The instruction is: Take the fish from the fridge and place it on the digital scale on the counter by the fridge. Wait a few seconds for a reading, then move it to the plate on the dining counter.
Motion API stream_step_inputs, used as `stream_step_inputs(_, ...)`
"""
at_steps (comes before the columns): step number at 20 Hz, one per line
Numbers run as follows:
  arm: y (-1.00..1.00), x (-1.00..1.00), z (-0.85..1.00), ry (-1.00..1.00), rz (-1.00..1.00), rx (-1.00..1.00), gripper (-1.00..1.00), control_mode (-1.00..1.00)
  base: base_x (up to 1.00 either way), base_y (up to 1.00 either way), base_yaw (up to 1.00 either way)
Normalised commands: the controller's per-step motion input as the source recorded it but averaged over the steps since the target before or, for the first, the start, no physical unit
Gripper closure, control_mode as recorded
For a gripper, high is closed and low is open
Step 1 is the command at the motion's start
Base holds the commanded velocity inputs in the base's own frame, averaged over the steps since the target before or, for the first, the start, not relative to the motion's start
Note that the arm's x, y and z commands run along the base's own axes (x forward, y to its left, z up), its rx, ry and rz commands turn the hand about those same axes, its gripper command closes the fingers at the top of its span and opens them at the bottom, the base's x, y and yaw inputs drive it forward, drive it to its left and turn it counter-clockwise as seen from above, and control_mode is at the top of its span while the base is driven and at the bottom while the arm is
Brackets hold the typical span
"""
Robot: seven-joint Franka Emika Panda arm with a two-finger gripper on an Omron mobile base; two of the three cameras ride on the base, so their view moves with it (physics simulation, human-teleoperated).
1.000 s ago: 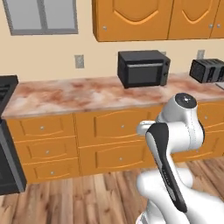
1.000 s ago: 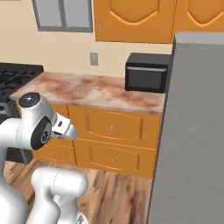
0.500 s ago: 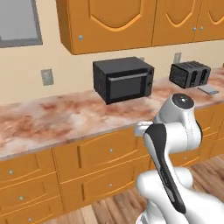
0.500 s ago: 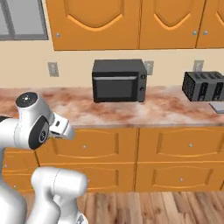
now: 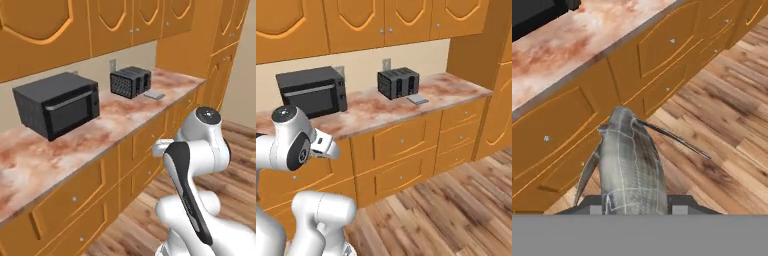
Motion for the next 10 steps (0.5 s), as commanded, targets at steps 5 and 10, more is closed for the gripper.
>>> stream_step_inputs(5,0.0,0.0,0.0,0.0,0.0,0.0,1.0,1.0,0.31,0.0,-0.74)
stream_step_inputs(10,0.0,0.0,0.0,0.0,0.0,0.0,1.0,1.0,0.69,0.0,-0.6)
